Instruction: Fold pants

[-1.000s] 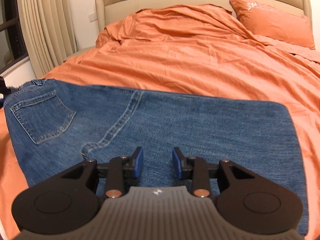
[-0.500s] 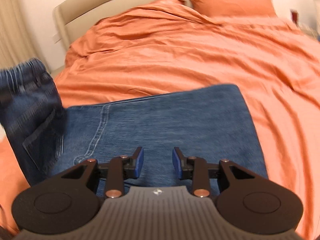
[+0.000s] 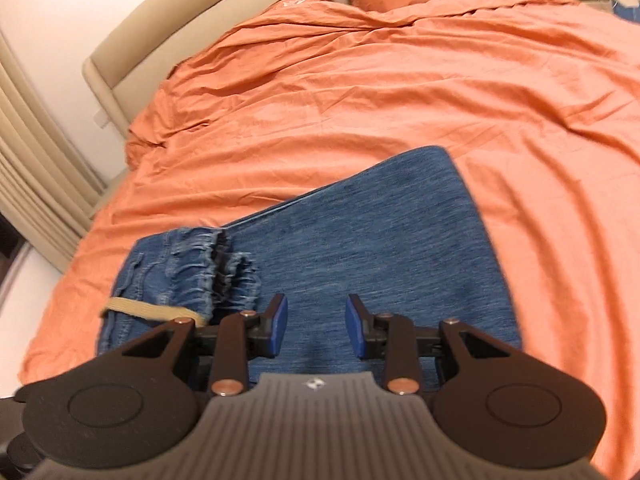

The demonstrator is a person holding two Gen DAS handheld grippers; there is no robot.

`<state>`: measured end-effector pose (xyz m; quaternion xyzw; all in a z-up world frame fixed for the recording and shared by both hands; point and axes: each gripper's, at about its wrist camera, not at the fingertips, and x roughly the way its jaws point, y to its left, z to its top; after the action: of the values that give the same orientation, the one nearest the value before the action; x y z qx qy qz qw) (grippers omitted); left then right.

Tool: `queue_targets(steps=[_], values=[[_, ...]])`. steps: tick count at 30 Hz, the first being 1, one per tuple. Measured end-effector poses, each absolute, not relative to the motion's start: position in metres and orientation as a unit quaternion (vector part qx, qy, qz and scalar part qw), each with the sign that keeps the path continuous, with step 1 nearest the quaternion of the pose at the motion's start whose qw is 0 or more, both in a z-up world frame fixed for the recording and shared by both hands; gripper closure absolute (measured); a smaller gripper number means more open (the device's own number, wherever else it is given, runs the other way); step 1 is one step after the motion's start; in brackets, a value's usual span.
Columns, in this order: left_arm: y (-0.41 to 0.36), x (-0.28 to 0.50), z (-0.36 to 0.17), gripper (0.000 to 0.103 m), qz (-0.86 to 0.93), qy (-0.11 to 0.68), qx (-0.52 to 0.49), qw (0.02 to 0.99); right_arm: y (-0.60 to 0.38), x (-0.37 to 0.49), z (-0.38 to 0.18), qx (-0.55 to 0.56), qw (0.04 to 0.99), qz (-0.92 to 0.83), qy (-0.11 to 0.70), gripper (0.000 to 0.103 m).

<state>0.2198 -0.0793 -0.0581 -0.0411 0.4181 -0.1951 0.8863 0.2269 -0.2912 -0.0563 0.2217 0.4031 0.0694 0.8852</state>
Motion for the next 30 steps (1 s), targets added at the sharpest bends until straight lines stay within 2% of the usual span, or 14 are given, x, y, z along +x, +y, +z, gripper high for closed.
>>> queue_targets(steps=[6, 7, 8, 11, 18, 23, 28, 30], values=[[-0.043, 0.234, -0.035, 0.043, -0.219, 0.397, -0.130, 0.882, -0.293, 0.239, -0.062, 0.296, 0.855, 0.139, 0.402, 0.071], [-0.037, 0.237, -0.030, 0.043, -0.212, 0.385, -0.135, 0.888, -0.293, 0.242, -0.063, 0.309, 0.849, 0.149, 0.401, 0.070], [-0.032, 0.241, -0.024, 0.043, -0.203, 0.372, -0.134, 0.896, -0.292, 0.247, -0.065, 0.324, 0.842, 0.159, 0.402, 0.063], [-0.015, 0.258, -0.014, 0.042, -0.149, 0.349, -0.124, 0.917, -0.290, 0.263, -0.075, 0.375, 0.814, 0.182, 0.405, 0.060], [0.033, 0.296, -0.034, 0.044, -0.042, 0.336, -0.146, 0.930, -0.276, 0.308, -0.103, 0.438, 0.767, 0.197, 0.425, 0.051], [0.062, 0.303, -0.048, 0.044, -0.019, 0.337, -0.194, 0.921, -0.267, 0.333, -0.134, 0.490, 0.721, 0.204, 0.446, 0.051], [0.068, 0.306, -0.049, 0.044, -0.013, 0.329, -0.208, 0.921, -0.254, 0.352, -0.155, 0.515, 0.696, 0.216, 0.451, 0.060], [0.069, 0.306, -0.049, 0.044, -0.011, 0.330, -0.207, 0.921, -0.250, 0.358, -0.159, 0.520, 0.692, 0.223, 0.449, 0.084]])
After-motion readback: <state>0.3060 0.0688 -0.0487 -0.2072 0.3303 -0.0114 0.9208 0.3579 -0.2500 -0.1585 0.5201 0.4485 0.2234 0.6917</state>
